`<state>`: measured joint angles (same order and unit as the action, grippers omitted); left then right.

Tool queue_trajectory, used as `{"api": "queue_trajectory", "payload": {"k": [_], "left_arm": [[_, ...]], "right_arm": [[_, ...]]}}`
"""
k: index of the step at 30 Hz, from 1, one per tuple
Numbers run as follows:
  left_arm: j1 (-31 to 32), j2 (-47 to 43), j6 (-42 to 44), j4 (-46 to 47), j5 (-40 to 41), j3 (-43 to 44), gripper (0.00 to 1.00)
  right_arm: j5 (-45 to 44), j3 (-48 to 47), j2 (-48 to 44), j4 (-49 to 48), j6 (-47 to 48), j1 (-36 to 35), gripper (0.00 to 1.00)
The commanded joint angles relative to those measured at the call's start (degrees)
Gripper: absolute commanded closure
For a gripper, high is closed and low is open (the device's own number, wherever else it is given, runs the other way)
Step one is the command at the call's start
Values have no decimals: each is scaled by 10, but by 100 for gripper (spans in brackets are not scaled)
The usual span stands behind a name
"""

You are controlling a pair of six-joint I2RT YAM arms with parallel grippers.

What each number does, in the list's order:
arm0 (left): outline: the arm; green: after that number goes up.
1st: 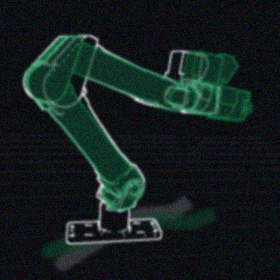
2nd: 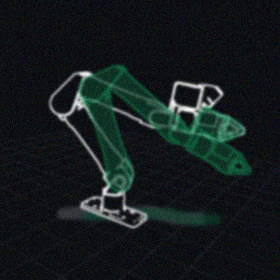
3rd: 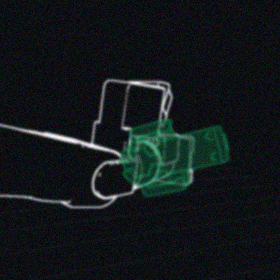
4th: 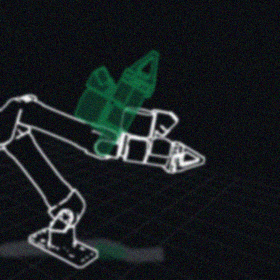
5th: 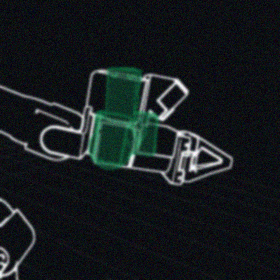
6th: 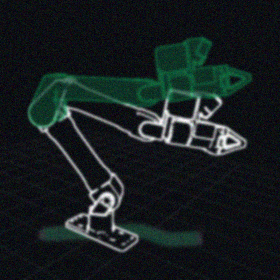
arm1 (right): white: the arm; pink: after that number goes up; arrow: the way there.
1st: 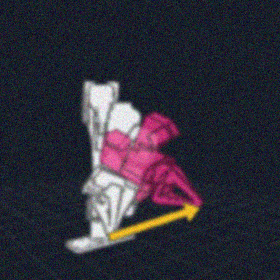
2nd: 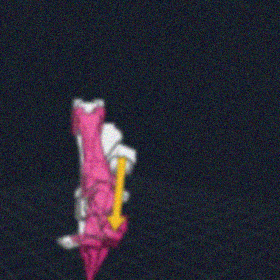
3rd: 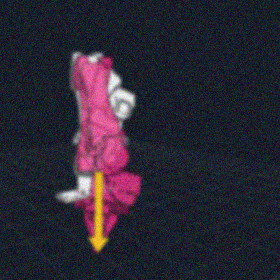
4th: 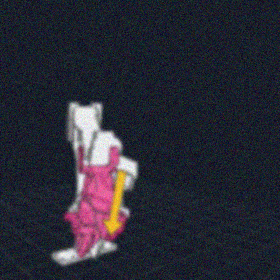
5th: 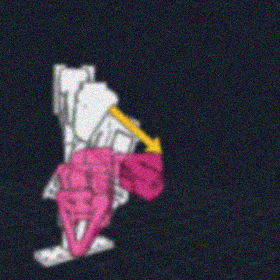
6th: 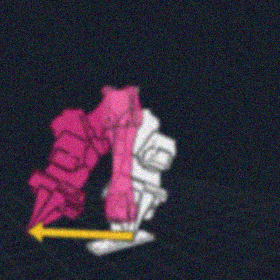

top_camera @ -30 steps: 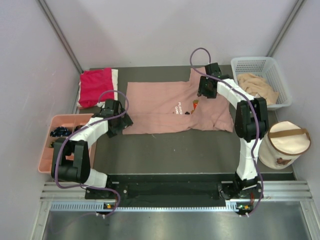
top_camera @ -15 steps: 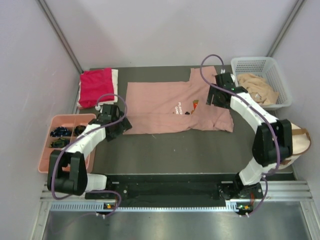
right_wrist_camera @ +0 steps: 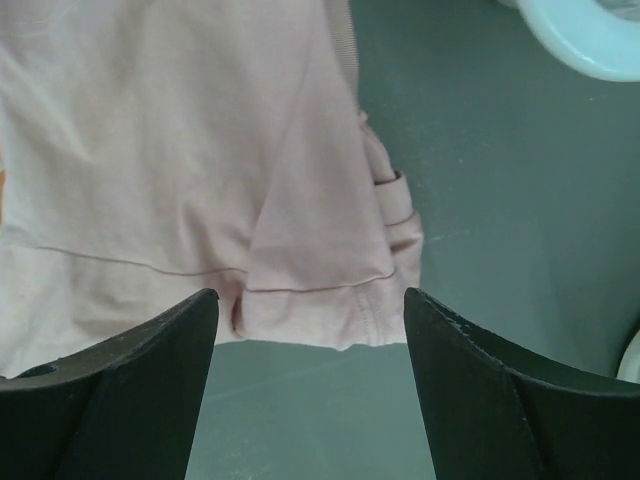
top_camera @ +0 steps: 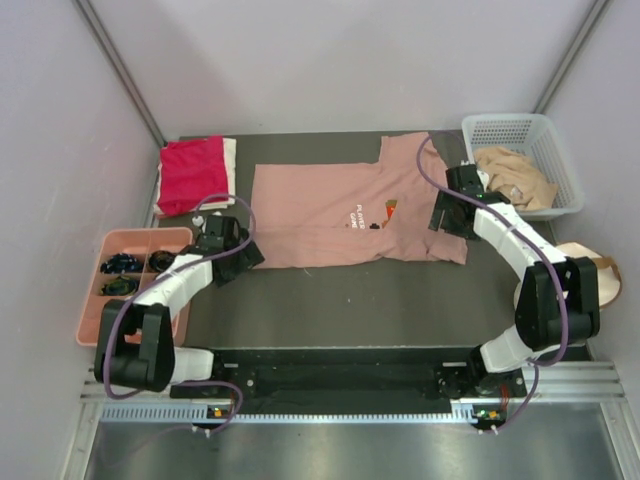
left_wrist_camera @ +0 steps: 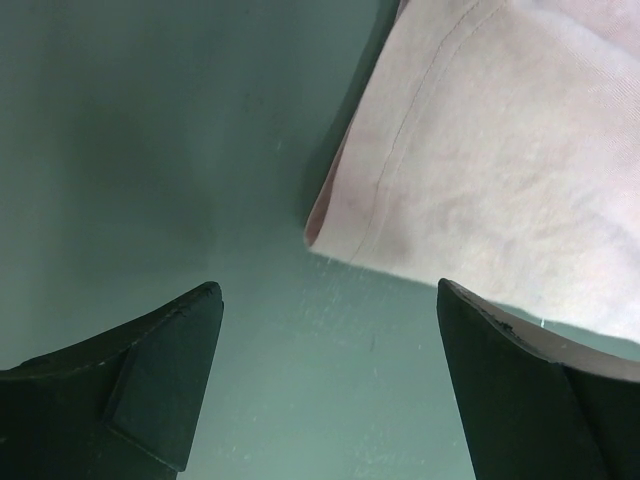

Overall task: Fold and stack the t-shirts
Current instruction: Fold the flattened tshirt in 1/3 of the way

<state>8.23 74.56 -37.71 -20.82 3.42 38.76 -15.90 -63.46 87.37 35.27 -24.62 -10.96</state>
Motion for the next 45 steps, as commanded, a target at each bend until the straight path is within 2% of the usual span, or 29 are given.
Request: {"api": "queue_trajectory", "payload": {"k": [1,12,29,38,40,41,43,44,45], "left_arm": [[0,32,19,65,-9,42,9],[0,102,42,70,2,94,15],[0,81,19,68,-3,29,23],[0,110,23,79,2,43,27],[1,112,24,78,1,47,34],[0,111,25,76,2,50,44],[1,108,25,74,1,51,53],[0,108,26,73,3,50,62],[0,105,26,71,3,49,66]], "right_arm": [[2,3,-15,-20,5,19,26],[5,12,-13,-23,3,21,27],[5,23,-24,-24,3,22,28],[2,30,-24,-26,6,23,28],[1,31,-25,-24,7,24,28],[0,32,-26,-24,8,25,28],[-1,33,-27,-24,10,26,28],[-2,33,-27,-23,9,27,28],[-2,33,-28,-23,9,28,28]]}}
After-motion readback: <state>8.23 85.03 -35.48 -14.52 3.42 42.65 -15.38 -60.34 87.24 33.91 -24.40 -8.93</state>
